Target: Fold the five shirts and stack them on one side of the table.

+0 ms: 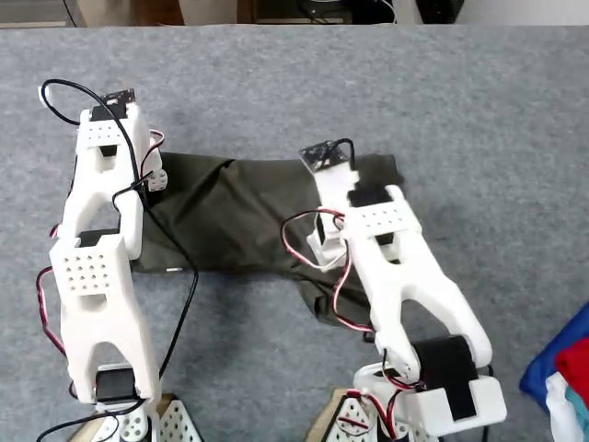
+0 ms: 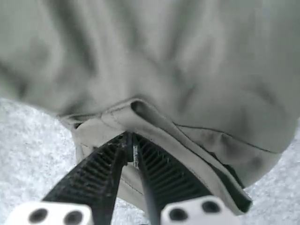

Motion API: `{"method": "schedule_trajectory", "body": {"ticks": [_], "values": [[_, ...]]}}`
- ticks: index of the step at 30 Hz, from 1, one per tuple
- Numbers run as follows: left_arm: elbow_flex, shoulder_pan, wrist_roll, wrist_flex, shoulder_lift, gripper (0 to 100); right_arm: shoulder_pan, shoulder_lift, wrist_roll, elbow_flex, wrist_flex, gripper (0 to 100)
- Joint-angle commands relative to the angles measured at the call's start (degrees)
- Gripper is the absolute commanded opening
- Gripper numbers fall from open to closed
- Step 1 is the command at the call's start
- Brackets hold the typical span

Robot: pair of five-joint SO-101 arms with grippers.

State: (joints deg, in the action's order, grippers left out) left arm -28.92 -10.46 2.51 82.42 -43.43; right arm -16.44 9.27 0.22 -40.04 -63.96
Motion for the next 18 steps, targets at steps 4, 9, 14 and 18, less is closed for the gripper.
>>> {"method": "schedule_trajectory", "body": {"ticks": [4,9,14,18], "values": [[-1.5,0.6,-0.4,-2.5,-0.1,2,-0.8,-0.7,-0.4,8.2,2.8,0.5],[-1.5,0.6,-0.4,-2.5,-0.1,2,-0.9,-6.3,-0.4,13.1,8.0,0.5],[-1.5,0.6,-0.4,-2.5,-0.2,2,-1.2,-14.7,-0.4,14.7,7.8,0.5],[-1.5,0.6,-0.4,-2.5,-0.2,2,-2.4,-15.3,-0.4,15.0,3.2,0.5]]}}
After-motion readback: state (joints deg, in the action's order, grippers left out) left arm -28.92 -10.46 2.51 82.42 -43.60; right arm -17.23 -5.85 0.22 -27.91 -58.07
